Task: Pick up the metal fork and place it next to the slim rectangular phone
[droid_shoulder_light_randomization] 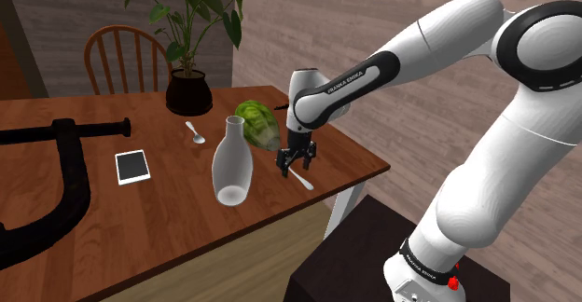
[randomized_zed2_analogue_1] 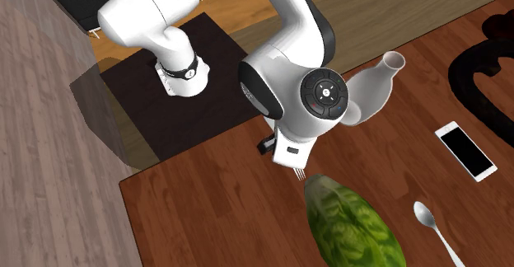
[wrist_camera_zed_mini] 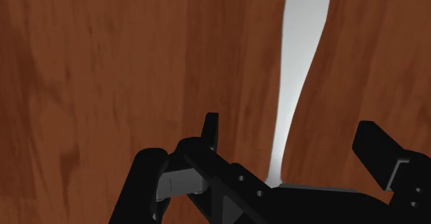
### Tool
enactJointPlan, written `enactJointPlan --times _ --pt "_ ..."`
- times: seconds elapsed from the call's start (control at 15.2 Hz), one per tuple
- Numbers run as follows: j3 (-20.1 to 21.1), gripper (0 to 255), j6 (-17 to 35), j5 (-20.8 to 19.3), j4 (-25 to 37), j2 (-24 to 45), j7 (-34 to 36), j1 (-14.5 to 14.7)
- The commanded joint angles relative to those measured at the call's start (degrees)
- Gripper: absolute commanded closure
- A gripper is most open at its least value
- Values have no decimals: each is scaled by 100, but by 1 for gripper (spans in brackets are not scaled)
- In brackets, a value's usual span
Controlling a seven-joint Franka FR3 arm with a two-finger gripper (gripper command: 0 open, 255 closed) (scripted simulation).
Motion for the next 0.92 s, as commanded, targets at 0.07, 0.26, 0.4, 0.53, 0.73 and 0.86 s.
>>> enactJointPlan --times 0.07,0.26,0.4,0.53,0.73,0.86 --pt "-1 0 12 0 -4 6 -2 -1" --pt "-1 0 10 0 -4 6 -2 -1" --pt "-1 255 10 0 -4 6 -2 -1" --pt "-1 255 10 0 -3 6 -2 -1" --pt "-1 255 11 0 -4 6 -2 -1" --pt "-1 255 11 -1 -3 6 -2 -1"
